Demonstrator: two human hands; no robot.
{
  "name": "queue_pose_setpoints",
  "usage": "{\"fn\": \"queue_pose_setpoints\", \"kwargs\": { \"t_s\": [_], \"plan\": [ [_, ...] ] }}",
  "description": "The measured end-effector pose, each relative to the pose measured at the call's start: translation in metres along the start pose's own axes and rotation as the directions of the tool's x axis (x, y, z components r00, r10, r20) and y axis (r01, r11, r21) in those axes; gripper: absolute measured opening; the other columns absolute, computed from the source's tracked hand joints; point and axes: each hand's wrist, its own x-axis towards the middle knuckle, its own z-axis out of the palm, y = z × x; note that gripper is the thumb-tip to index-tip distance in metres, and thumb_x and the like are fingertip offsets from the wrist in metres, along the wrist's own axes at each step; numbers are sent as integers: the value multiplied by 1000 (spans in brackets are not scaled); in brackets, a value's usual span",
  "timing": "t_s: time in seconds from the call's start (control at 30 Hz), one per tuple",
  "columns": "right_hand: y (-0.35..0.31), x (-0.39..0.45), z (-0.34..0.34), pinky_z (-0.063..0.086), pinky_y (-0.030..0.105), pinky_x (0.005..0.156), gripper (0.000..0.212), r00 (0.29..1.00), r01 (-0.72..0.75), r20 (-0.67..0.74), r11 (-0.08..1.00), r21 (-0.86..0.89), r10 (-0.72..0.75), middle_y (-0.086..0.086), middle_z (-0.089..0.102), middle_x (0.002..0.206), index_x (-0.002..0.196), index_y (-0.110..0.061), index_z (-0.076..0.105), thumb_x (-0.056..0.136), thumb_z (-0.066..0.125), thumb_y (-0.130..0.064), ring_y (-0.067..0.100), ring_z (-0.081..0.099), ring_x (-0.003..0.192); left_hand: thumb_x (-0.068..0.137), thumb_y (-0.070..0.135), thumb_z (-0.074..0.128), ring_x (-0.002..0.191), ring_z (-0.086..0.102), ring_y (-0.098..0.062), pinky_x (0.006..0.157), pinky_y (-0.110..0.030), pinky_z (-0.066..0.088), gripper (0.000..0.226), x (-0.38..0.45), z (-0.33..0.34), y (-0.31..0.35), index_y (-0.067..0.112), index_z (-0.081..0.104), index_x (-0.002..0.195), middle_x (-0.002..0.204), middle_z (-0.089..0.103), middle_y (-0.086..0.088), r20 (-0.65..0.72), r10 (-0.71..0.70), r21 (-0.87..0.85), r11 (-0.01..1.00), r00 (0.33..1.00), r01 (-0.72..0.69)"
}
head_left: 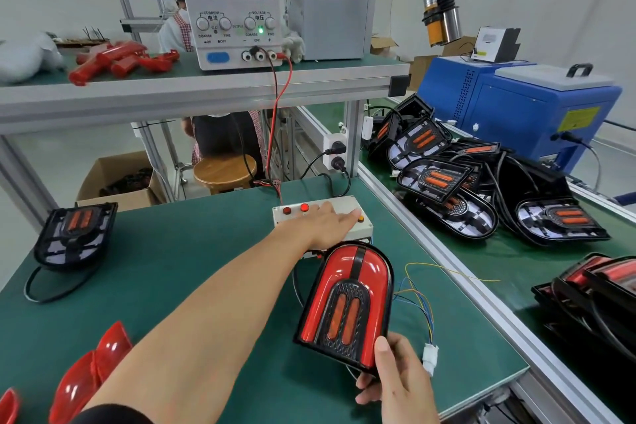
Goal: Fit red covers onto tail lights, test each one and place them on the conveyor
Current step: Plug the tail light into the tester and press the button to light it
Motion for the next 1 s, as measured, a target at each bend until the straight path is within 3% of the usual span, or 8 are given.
{"fn": "queue_pose_setpoints", "kwargs": {
  "t_s": [0.13, 0.2, 0.27, 0.37, 0.47, 0.6, 0.7, 1.0],
  "plan": [
    [3, 0, 0, 53, 39, 46, 16, 1000, 14, -4, 1000, -15, -14, 17, 67, 62, 103, -9, 63, 101, 52, -21, 28, 61, 49, 98, 70, 1, 153, 23, -31, 123, -63, 7, 67, -5, 1, -1, 46, 18, 159, 163, 33, -10, -168, 52, -199, 976, 984, -85],
    [4, 0, -1, 53, 38, 45, 15, 1000, 27, 0, 999, -29, -27, 17, 67, 61, 102, -10, 64, 102, 52, -18, 27, 61, 49, 105, 60, 10, 132, 48, -29, 120, -58, 20, 61, -16, -2, 2, 32, 57, 133, 132, 60, -11, -360, 70, -256, 952, 930, -170],
    [2, -2, -1, 53, 37, 44, 16, 999, 40, 12, 998, -47, -40, 18, 66, 60, 101, -12, 65, 103, 50, -18, 26, 60, 47, 108, 49, 24, 91, 55, -17, 94, -40, 42, 50, -32, 0, 1, 24, 57, 80, 89, 58, -1, -573, 53, -324, 902, 818, -285],
    [1, -3, -1, 53, 35, 43, 15, 999, 51, 6, 998, -33, -51, 18, 66, 61, 101, -10, 65, 103, 50, -15, 27, 61, 49, 105, 39, 45, 81, 56, 1, 68, -13, 37, 31, -72, 18, -6, 26, 58, 80, 83, 59, 13, -689, -76, -406, 864, 721, -297],
    [1, -2, -1, 55, 40, 47, 16, 999, 49, 8, 997, -56, -48, 18, 67, 61, 101, -11, 65, 103, 50, -17, 28, 62, 49, 102, 37, 52, 77, 58, 5, 59, -11, 39, 21, -116, 48, -16, 33, 60, 83, 76, 64, 16, -648, -211, -507, 836, 732, -208],
    [1, -3, -3, 57, 40, 54, 19, 999, 42, 19, 993, -109, -40, 17, 68, 61, 102, -16, 67, 104, 49, -24, 27, 63, 49, 103, 49, 45, 55, 53, 1, 52, -16, 38, 39, -164, 80, -21, 31, 57, 71, 62, 62, 20, -406, -219, -603, 794, 887, -80],
    [-1, -6, -3, 59, 46, 64, 20, 998, 47, 40, 985, -166, -41, 14, 70, 63, 102, -21, 67, 104, 49, -29, 28, 66, 53, 106, 46, 44, 56, 62, -4, 54, -21, 48, 39, -183, 97, -20, 24, 63, 80, 71, 68, 4, -259, -195, -693, 720, 946, -42],
    [-8, -19, 3, 50, 25, 53, 22, 988, 81, 150, 927, -367, -27, 6, 71, 60, 100, -28, 65, 106, 45, -32, 19, 62, 44, 107, 34, 47, 45, 56, -7, 48, -23, 45, 30, -226, 131, -30, 17, 65, 90, 62, 65, -1, -200, -347, -847, 531, 916, 15]
  ]
}}
